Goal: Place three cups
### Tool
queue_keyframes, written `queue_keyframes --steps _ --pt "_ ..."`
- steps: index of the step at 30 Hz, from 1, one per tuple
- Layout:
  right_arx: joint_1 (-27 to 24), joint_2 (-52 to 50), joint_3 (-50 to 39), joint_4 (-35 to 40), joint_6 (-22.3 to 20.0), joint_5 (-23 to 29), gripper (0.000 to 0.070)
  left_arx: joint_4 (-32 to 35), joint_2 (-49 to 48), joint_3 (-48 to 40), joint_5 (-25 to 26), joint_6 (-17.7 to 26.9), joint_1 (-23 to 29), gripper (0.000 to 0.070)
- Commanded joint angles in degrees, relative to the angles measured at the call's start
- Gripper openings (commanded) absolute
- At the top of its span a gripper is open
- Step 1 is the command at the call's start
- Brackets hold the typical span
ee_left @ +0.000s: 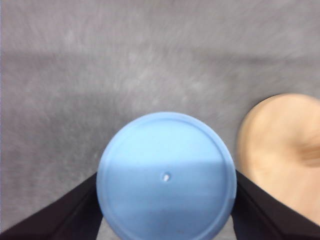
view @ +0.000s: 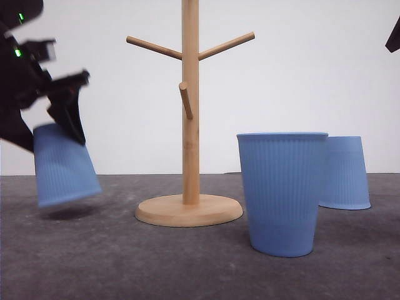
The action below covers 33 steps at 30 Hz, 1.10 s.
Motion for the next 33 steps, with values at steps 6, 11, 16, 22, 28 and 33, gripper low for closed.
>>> queue_keyframes --steps 6,11,16,22,28,33 --pt "0.1 0.2 0.7 0.6 1.0 0.0 0.0503 -4.8 -9.8 0.7 4.5 -3.3 2.1 0.0348" --pt "0.1 0.2 0.7 0.6 1.0 0.0 0.0503 -4.7 -16.8 0.7 10.2 -10.2 5.7 0.0348" --pt "0.1 0.2 0.7 0.9 1.0 0.0 0.0503 -0.4 -20.2 0.8 18.3 -19.7 10.2 0.0348" --pt "0.2 0.2 0.7 3.2 1.0 -0.1 0.0503 11.2 -19.0 0.8 27.3 -30.8 12.2 0.0348" --pt "0.2 0.2 0.7 5.0 1.0 -0.2 0.0503 17.2 -15.0 0.8 31.0 -36.6 11.8 0.0348" --pt "0.2 0.2 0.7 5.8 1.0 -0.2 0.0503 19.7 -10.6 0.8 32.7 -37.4 9.1 0.0350"
